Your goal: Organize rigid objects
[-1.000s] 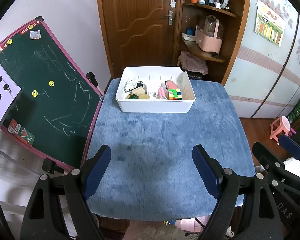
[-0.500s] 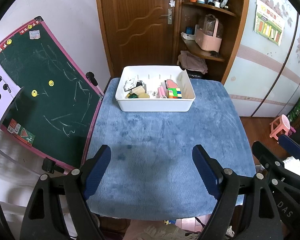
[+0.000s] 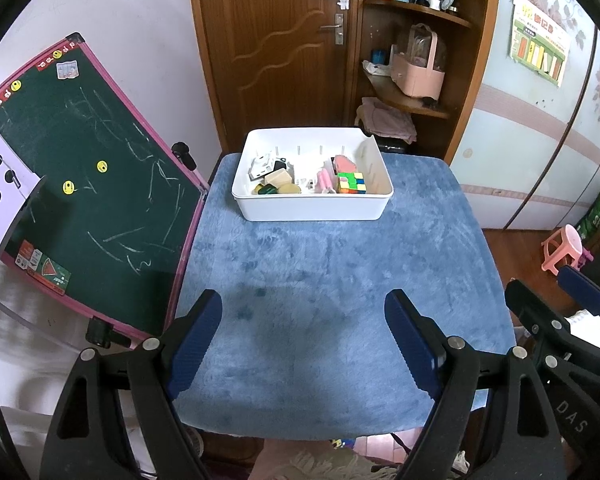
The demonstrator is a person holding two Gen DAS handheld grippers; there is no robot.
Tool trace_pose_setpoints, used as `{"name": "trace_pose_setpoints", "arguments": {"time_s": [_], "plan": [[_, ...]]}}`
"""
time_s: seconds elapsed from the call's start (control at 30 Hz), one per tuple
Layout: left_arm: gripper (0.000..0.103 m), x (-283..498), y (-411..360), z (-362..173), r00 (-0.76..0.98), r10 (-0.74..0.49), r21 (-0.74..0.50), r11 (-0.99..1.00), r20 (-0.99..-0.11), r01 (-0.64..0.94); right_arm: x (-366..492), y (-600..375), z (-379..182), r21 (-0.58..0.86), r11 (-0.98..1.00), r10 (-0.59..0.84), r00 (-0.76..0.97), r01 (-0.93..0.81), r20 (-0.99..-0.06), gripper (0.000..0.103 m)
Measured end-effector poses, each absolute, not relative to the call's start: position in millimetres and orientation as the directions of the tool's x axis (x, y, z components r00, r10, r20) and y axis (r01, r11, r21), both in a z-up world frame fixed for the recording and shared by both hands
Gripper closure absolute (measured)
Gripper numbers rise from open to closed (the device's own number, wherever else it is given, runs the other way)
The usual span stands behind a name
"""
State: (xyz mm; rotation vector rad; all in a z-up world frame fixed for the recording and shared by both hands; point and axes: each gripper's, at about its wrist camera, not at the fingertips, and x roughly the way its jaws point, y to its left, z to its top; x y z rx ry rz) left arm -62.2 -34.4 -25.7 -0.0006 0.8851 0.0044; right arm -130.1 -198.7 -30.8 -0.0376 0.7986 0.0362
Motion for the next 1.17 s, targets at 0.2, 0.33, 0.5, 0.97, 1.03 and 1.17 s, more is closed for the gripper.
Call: {"name": "trace_pose_setpoints", "arguments": {"time_s": [0.2, 0.33, 0.5, 0.97, 1.03, 1.17], "plan": [[0.017, -61.3, -33.8, -25.1, 0.633, 0.002, 0.002, 1.000, -0.774, -0.002, -129.5, -199.9, -30.0, -0.021, 0.999, 0.019, 0.697, -0.049, -0.717, 0.032], [0.017, -62.0, -33.5, -25.8, 0.631, 0.003, 0.002, 1.000, -0.776, -0.001, -130.6, -200.7, -30.3, -0.019, 0.999, 0.020, 0.696, -0.048, -0.718, 0.032], [0.017, -62.0, -30.7, -27.5, 0.628, 0.002, 0.003, 1.000, -0.778, 0.002, -130.3, -198.3, -33.0, -0.018, 0.999, 0.019, 0.693, -0.046, -0.720, 0.032], [0.017, -62.0, -28.3, -28.1, 0.626, 0.000, 0.005, 1.000, -0.779, 0.006, -129.7, -199.1, -32.7, -0.018, 0.999, 0.020, 0.693, -0.048, -0.721, 0.032], [0.017, -60.6, -28.8, -27.7, 0.625, -0.001, 0.004, 1.000, -0.781, 0.007, -128.9, -198.8, -32.3, -0.017, 0.999, 0.020, 0.692, -0.047, -0.721, 0.032], [0.017, -59.3, -27.8, -28.4, 0.620, -0.002, 0.004, 1.000, -0.785, 0.008, -129.2, -198.9, -32.3, -0.017, 0.999, 0.020, 0.691, -0.047, -0.722, 0.032]]}}
